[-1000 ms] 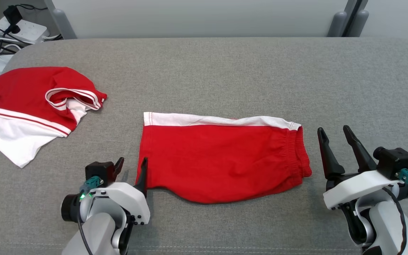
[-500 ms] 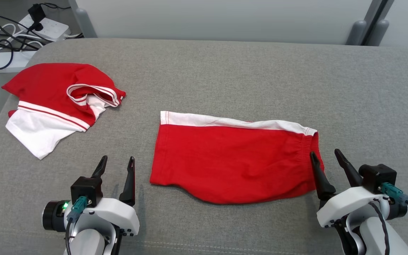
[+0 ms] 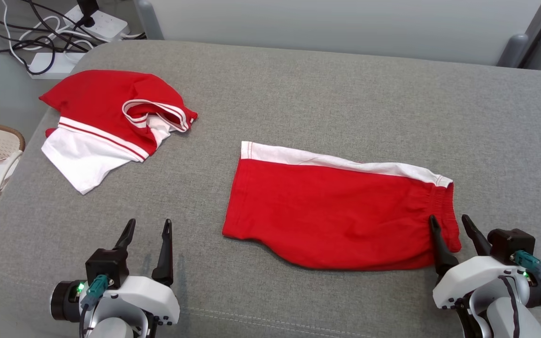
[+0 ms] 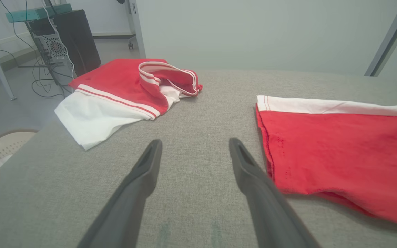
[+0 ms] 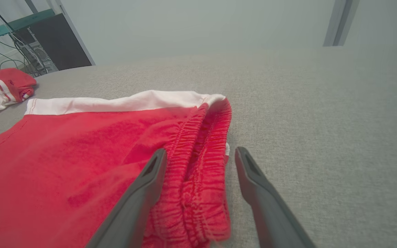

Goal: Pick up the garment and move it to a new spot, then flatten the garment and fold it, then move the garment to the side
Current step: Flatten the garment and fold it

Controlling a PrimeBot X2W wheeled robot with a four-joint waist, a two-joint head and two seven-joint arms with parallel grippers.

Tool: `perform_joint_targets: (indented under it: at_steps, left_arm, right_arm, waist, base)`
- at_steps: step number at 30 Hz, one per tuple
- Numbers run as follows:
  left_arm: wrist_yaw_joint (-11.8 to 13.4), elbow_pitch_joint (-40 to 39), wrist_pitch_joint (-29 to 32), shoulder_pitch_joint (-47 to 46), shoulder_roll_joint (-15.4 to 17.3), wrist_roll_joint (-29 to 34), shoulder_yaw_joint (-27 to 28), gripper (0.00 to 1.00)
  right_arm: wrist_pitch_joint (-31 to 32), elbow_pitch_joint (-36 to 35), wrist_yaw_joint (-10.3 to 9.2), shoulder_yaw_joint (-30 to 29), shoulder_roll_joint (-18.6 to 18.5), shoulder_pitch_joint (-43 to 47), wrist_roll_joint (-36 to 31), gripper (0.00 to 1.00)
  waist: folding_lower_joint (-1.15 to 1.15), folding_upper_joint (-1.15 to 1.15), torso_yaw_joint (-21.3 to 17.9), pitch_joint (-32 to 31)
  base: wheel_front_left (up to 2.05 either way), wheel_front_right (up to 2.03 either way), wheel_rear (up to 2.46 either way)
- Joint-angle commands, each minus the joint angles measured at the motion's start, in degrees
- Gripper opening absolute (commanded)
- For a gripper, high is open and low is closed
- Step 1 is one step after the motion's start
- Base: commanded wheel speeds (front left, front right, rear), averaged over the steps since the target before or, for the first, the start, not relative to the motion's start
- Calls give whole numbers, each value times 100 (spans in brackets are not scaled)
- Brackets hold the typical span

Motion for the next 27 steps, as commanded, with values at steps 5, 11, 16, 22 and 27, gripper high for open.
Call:
perform_joint_targets:
  at_steps: [5, 11, 16, 22, 27]
  left_arm:
    - [-107, -92, -59, -50, -27, 145, 339, 100]
    - [-218, -42, -59, -121, -113, 247, 413, 100]
    - [-307, -5, -59, -189, -166, 314, 468, 100]
    - [-381, 52, -59, -246, -211, 414, 498, 100]
    - [-437, 97, -59, -266, -233, 478, 536, 100]
  right_arm:
    - [-60, 134, 8, -136, 115, -145, 115, 100]
    - [-60, 607, 8, -268, 181, -293, 687, 100]
    - [-58, 929, 8, 56, 205, -488, 1297, 100]
    - [113, 1005, 8, 691, 210, -598, 2101, 100]
    - [201, 1093, 8, 1073, 102, -630, 2521, 100]
  waist:
    - [0, 0, 23, 55]
    - [0, 0, 15, 148]
    - [0, 0, 24, 240]
    - [0, 0, 86, 295]
    - [0, 0, 145, 280]
  base:
    - [0, 0, 0]
    - [0, 0, 0]
    - [0, 0, 0]
    - [0, 0, 0]
    - [0, 0, 0]
